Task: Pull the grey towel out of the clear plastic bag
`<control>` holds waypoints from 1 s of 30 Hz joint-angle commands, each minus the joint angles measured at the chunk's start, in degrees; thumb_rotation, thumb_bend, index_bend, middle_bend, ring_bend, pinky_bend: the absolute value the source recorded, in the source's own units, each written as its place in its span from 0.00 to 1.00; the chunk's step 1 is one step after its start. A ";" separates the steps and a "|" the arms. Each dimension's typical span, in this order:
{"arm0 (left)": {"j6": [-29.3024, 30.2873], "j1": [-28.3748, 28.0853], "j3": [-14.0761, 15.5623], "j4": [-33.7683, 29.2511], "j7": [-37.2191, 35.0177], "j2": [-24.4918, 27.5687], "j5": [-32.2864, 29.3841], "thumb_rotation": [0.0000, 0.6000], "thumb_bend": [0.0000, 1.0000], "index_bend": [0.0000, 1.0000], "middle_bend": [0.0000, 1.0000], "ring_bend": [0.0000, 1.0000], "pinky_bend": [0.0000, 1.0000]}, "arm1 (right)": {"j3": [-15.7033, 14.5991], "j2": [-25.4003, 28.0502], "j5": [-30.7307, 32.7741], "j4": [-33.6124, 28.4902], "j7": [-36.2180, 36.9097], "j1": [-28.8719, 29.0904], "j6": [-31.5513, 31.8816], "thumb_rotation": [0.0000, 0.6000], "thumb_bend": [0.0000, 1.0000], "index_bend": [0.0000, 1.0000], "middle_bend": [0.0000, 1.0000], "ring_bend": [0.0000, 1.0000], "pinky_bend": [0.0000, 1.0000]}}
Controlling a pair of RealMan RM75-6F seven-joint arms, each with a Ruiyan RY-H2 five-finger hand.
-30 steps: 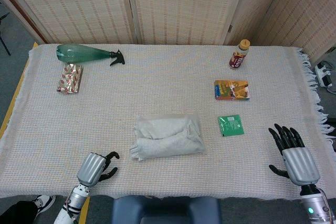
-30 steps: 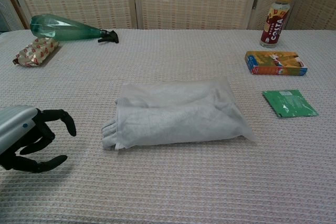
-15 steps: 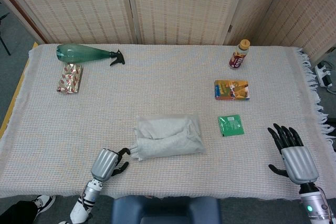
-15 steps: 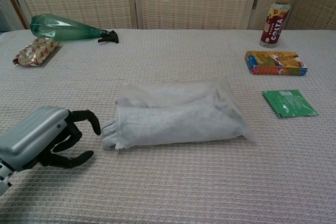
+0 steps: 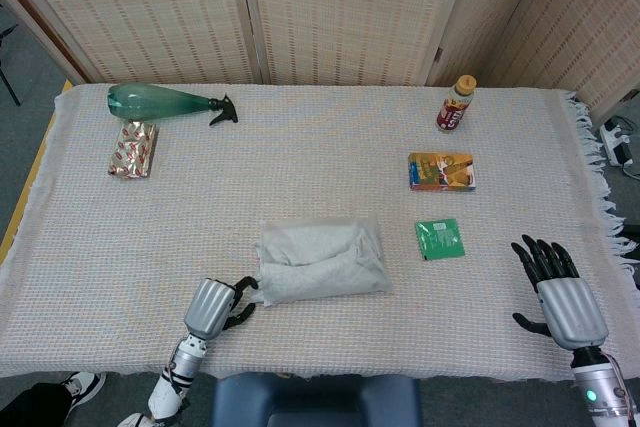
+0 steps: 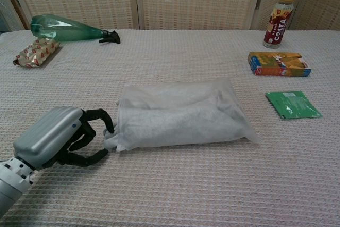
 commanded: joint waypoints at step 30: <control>1.59 -2.24 1.55 1.65 -1.07 -2.02 -0.85 1.00 0.52 0.72 1.00 1.00 1.00 | -0.59 0.39 -1.08 0.06 1.93 0.57 -0.78 1.00 0.01 0.00 0.00 0.00 0.00</control>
